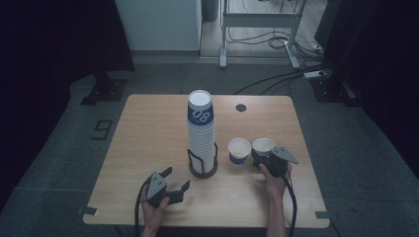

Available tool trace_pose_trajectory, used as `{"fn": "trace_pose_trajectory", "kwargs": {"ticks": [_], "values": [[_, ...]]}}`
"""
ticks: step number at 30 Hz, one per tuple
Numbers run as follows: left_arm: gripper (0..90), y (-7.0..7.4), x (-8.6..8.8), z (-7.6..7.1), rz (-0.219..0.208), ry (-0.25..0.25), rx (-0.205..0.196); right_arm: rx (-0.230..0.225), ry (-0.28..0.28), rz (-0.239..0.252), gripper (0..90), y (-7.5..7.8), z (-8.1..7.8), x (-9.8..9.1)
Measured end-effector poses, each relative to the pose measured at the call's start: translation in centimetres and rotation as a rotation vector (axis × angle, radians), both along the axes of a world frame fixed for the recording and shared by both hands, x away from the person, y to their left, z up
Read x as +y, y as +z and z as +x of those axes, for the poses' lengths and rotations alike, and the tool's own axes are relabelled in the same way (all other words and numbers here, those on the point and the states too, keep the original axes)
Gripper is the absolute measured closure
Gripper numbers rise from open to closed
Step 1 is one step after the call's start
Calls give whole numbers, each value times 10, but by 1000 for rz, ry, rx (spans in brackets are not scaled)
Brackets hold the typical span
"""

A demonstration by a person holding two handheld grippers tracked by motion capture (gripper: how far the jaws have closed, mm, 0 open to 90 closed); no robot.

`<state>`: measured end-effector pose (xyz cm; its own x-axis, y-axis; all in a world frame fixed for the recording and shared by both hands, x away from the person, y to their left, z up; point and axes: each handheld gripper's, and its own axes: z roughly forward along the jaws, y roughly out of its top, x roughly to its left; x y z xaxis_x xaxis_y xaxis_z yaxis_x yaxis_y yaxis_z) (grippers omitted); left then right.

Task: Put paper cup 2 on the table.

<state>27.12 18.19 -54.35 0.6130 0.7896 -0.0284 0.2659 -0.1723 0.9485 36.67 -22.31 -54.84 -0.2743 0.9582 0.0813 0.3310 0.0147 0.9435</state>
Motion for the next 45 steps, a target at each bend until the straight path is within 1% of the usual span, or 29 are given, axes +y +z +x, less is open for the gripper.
{"fn": "trace_pose_trajectory", "kwargs": {"ticks": [1,2,4,6,8,9,10,11,12,13,14,16,17,20,23,24,26,27,28,30,31,32,35,36,37,39,41,43,45], "values": [[142,0,1,0,-13,2,-3,3,0,-3,173,0,0,0],[142,0,2,0,-16,8,-2,9,-5,-8,173,1,-1,-1],[141,0,3,-1,-15,8,-3,18,-7,-9,174,0,-3,-2],[142,0,3,-1,-11,10,-3,34,-16,-27,182,-1,-5,-3],[142,0,2,-1,-7,13,-4,40,-15,-32,174,-1,-6,-3],[142,0,2,-1,-8,14,-6,52,-22,-38,157,-1,-6,-4],[142,0,2,-1,-8,15,-7,66,-41,-45,124,-1,-7,-4],[142,0,2,-1,-10,15,-8,78,-46,-49,139,-1,-7,-4],[142,0,3,-1,-12,14,-9,101,-42,-52,143,-1,-6,-4],[142,0,3,-1,-14,17,-9,113,-51,-60,125,-1,-7,-4],[142,0,3,-2,-14,22,-9,119,-64,-66,134,-1,-8,-4],[142,0,3,-2,-12,24,-9,132,-56,-55,133,-1,-11,-5],[142,0,2,-2,-9,25,-9,129,-59,-54,132,-1,-12,-5],[142,0,2,-2,-1,29,-9,153,-72,-51,131,-2,-16,-6],[142,0,1,-2,-4,34,-14,167,-88,-58,132,-2,-21,-6],[142,0,1,-3,-4,33,-16,160,-79,-56,133,-2,-23,-7],[142,0,2,-4,1,39,-24,148,-85,-38,132,-2,-27,-7],[142,0,1,-4,-2,41,-29,147,-80,-25,131,-2,-29,-7],[142,0,1,-4,-1,44,-31,144,-75,-24,130,-1,-32,-7],[142,0,2,-4,-1,42,-29,139,-80,-32,129,1,-37,-5],[142,0,2,-4,-6,38,-24,136,-80,-35,133,2,-41,-3],[142,0,2,-4,-13,34,-19,128,-91,-35,129,4,-44,-1],[142,0,4,-3,-27,36,-1,119,-107,-38,129,5,-55,1],[142,0,4,-3,-33,38,0,110,-111,-39,131,6,-58,1],[142,0,5,-3,-36,39,-1,105,-107,-27,131,6,-61,2],[142,-1,5,-4,-34,40,-6,98,-121,-40,131,7,-68,5],[142,0,4,-4,-22,47,-9,76,-117,-24,132,7,-76,7],[142,0,2,-4,-10,53,-10,52,-119,-24,134,8,-84,11],[142,0,2,-5,-2,58,-10,16,-93,-7,135,10,-90,15]]}}
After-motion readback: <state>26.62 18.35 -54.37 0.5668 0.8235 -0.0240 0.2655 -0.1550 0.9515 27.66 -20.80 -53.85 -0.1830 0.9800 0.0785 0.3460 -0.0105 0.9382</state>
